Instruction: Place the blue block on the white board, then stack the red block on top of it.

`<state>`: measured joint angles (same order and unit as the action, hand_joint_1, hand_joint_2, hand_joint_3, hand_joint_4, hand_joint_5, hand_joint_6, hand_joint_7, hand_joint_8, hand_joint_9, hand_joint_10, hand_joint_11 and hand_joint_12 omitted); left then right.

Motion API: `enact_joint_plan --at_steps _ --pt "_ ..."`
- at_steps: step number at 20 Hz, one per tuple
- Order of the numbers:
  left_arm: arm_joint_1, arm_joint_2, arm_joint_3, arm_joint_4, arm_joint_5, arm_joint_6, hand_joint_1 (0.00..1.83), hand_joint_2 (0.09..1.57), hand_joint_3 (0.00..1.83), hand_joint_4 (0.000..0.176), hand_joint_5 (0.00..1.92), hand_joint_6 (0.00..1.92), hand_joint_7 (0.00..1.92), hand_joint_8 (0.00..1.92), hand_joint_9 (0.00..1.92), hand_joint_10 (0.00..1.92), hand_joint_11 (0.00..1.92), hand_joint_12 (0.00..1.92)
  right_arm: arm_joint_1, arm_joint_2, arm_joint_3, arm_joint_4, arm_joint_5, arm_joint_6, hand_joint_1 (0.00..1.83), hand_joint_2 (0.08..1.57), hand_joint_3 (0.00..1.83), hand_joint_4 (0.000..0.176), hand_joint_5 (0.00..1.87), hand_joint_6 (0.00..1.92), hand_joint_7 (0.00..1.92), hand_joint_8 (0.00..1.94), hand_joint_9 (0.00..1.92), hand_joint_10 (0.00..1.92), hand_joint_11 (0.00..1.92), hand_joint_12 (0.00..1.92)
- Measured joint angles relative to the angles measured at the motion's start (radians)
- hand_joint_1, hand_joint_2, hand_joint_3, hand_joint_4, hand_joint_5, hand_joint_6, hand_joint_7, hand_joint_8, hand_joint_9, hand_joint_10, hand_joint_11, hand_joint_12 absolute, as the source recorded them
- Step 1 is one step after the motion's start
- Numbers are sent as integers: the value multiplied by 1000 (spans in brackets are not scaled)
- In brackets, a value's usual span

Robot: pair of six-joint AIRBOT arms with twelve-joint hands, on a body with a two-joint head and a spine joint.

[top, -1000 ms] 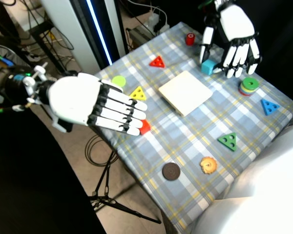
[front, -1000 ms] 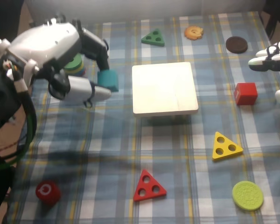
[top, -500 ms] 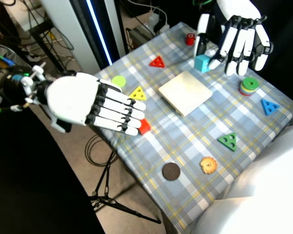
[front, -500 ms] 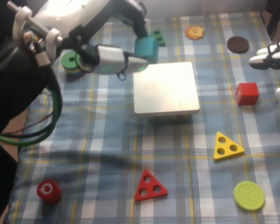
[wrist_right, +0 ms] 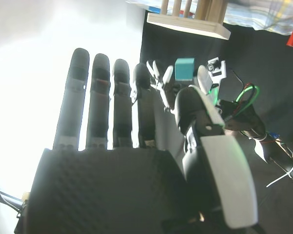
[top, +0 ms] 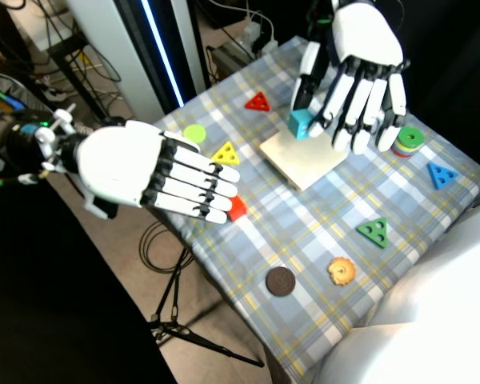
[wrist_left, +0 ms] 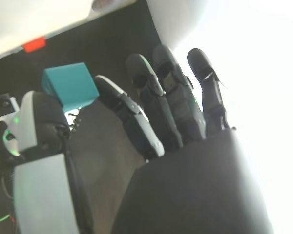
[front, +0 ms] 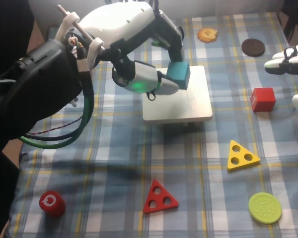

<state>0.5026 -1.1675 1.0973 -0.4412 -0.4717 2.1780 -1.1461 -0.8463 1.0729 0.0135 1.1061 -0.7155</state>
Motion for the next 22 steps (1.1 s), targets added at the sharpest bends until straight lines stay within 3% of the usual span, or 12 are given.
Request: enact_joint_plan --at_steps 1,3,6,8,9,10,12,17,18,20,21,22 --pt "1 -9 5 -18 26 32 1100 1020 0 135 1205 590 832 2 616 3 129 663 0 0 0 0 0 0 317 1454 1 6 491 1 493 0 474 0 381 204" --pt "1 -19 10 -38 51 77 1098 1020 0 139 1206 585 852 8 633 8 135 663 0 0 0 0 0 0 325 1454 1 6 490 0 494 1 474 0 385 205" --pt "1 -19 18 -51 59 102 1099 1024 0 127 1192 611 858 3 632 3 126 683 0 0 0 -3 0 0 325 1452 0 9 487 0 484 0 461 0 373 200" --pt "2 -19 25 -60 60 103 1109 1021 0 104 1205 589 871 4 646 4 141 706 0 0 0 -3 0 0 323 1452 0 18 487 1 491 3 473 6 387 207" --pt "3 -19 26 -77 59 122 1103 1021 0 121 1200 595 871 1 647 3 136 710 0 0 0 -3 0 0 318 1453 0 17 485 0 493 3 477 6 393 210" --pt "3 -20 26 -83 60 132 1089 1022 0 161 1194 605 860 2 638 3 124 720 0 0 0 -3 0 0 314 1450 0 23 483 0 492 3 479 6 395 211" --pt "3 -20 29 -90 60 133 1081 1026 0 175 1182 627 854 0 627 0 98 758 0 0 0 -3 0 0 310 1451 0 22 485 1 493 3 481 6 398 212" --pt "3 -21 31 -91 60 137 1092 1022 0 152 1197 601 872 2 636 4 82 815 0 0 0 -3 0 0 316 1448 0 18 496 4 502 4 493 8 410 222" --pt "3 -21 31 -92 60 137 1077 1032 2 171 1161 662 868 1 643 3 84 817 0 0 0 -3 0 0 316 1446 0 20 494 3 499 3 491 7 407 221" --pt "3 -21 35 -96 61 137 1060 1049 2 176 1106 757 834 3 647 3 88 822 0 0 0 -3 0 0 296 1446 0 19 491 1 497 2 491 4 405 227" --pt "3 -21 39 -100 61 137 1022 977 0 124 955 278 808 2 637 7 87 813 0 0 0 -3 0 0 295 1447 0 18 490 1 495 1 489 3 403 227" --pt "3 -21 42 -102 61 137 999 953 0 114 928 86 784 3 626 3 79 808 0 0 0 -3 -1 0 297 1448 0 14 493 2 499 2 492 4 403 228"
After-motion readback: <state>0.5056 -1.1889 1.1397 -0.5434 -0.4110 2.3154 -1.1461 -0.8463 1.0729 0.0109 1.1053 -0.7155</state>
